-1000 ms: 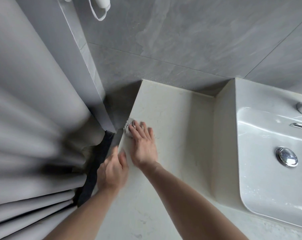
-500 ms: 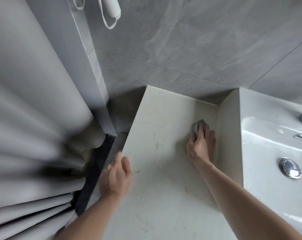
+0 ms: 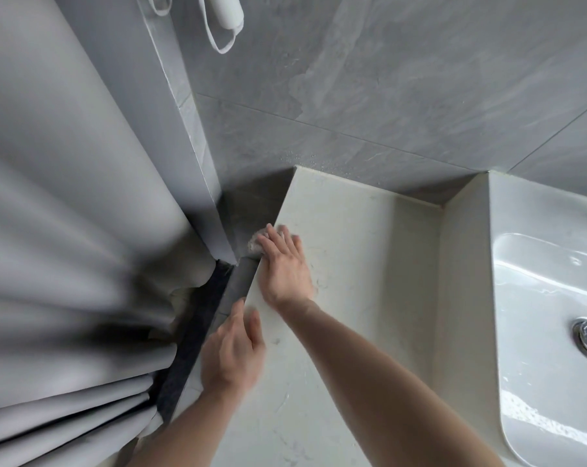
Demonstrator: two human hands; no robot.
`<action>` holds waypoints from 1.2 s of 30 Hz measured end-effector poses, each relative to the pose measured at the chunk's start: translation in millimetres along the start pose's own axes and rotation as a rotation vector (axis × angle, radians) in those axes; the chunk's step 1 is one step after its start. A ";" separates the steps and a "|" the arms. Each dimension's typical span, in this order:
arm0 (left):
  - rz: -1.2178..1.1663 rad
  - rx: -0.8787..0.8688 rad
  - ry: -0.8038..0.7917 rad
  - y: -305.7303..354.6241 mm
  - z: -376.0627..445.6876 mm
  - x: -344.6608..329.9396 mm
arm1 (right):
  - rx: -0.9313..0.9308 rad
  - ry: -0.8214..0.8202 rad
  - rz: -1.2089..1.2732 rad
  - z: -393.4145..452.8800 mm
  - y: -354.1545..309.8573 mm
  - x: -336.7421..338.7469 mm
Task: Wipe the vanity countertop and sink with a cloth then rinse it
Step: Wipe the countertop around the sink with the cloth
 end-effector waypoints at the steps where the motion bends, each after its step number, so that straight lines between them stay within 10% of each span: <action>1: 0.000 -0.003 0.000 0.7 -0.2 0.5 | 0.030 0.011 0.045 -0.4 0.4 2.1; 11: -0.022 0.013 -0.005 2.9 -1.2 2.1 | -0.434 0.415 0.083 -28.6 152.5 113.5; 19: -0.016 0.015 -0.013 2.2 -0.2 1.1 | -0.669 0.270 -0.218 -28.8 181.4 103.4; 30: 0.000 0.014 -0.007 1.6 0.2 0.6 | -0.104 0.016 -0.028 35.8 11.0 11.3; 36: -0.029 0.017 -0.008 -0.7 0.1 -0.2 | -0.046 0.117 0.171 24.9 55.3 40.8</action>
Point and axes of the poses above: each hand's wrist, its own z-axis towards the middle knuckle, its own x-axis out of the back of the hand, y = z × x, the point moved 4 cm from there along z, towards the middle knuckle, and after that the axes turned 3 degrees about -y, right-handed, at the moved point
